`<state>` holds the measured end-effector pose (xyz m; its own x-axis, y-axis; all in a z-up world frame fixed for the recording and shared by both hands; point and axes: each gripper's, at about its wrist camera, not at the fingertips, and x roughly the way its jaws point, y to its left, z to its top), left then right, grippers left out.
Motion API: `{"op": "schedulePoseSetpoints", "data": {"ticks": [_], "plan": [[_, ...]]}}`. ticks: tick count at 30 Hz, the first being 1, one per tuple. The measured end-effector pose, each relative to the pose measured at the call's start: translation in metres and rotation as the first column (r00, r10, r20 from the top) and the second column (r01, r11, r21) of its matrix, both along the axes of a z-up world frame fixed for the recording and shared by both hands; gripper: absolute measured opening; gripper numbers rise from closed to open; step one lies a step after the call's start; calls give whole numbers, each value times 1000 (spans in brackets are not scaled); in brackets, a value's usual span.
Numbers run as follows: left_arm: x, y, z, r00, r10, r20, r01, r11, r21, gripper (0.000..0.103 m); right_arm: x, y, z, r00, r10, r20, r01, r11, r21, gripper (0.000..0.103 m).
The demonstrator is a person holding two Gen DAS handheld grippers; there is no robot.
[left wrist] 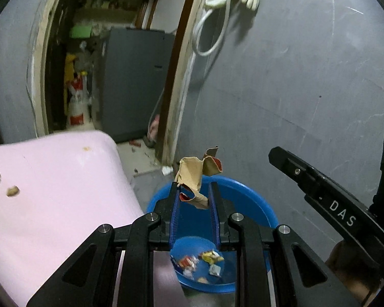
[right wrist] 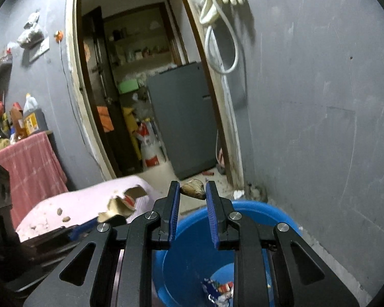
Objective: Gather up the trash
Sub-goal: 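Open both tools to drop the scraps into the basin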
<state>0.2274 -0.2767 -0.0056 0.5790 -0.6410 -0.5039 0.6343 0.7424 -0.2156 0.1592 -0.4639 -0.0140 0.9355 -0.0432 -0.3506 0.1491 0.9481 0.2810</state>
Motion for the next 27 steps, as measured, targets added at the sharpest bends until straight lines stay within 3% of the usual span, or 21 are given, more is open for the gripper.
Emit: {"op": "schedulePoseSetpoints", "data": {"ticks": [10, 14, 17, 19, 22, 27], "plan": [[20, -8, -30, 994, -17, -112, 21, 999, 35, 22, 8, -8, -10, 997, -11, -70, 14, 999, 39, 20], [28, 1, -33, 990, -1, -140, 2, 1000, 9, 27, 10, -10, -14, 996, -11, -87, 16, 998, 55, 33], [26, 9, -27, 991, 26, -128, -28, 999, -17, 39, 10, -10, -11, 996, -8, -83, 13, 998, 54, 33], [26, 16, -22, 992, 49, -118, -53, 998, -33, 41, 9, -8, -9, 997, -10, -71, 13, 999, 51, 35], [24, 25, -12, 992, 83, -97, -87, 996, -35, 43, 8, -6, -7, 999, -10, -50, 13, 999, 48, 44], [22, 50, 6, 988, 148, -40, -150, 988, -42, 61, 6, 1, 0, 1000, -1, 0, 1, 999, 39, 54]]}}
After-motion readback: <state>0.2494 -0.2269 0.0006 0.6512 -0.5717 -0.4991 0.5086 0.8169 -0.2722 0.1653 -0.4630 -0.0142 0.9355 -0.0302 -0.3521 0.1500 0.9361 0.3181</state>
